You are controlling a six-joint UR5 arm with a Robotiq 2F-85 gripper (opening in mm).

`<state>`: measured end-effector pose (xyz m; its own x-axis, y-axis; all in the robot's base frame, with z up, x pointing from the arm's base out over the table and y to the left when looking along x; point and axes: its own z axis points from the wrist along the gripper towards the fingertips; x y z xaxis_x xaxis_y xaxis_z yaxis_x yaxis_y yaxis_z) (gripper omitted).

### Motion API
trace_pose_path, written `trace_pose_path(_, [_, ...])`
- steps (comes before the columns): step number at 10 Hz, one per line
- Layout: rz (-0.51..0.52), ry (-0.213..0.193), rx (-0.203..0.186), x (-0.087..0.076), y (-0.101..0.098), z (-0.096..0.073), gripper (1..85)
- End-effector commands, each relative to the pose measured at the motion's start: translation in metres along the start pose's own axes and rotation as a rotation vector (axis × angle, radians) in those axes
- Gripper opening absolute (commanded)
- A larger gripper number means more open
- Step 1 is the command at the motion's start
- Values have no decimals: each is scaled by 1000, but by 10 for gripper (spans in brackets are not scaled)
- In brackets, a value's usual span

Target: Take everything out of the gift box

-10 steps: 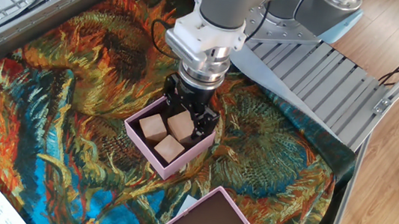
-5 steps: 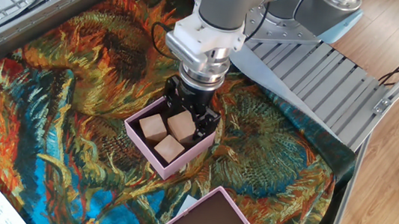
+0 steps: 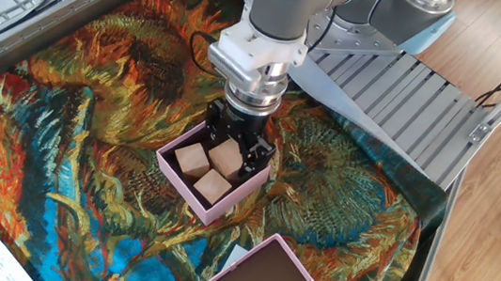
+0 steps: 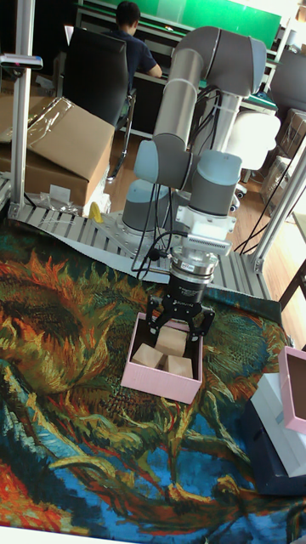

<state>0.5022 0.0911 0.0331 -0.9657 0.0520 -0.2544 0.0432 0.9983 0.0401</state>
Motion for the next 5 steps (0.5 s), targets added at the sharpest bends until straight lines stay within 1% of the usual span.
trace_pose_path(1, [37,59,-43,7,4,-24,430])
trace_pose_path(2, [39,85,-64,7,7,-42,410])
trace_pose_path(3, [23,111,-58,6,5,-63,407])
trace_pose_path(4, [-38,140,1,5,-11,-89,383])
trace_pose_path(5, [-105,148,75,3,-28,-109,340])
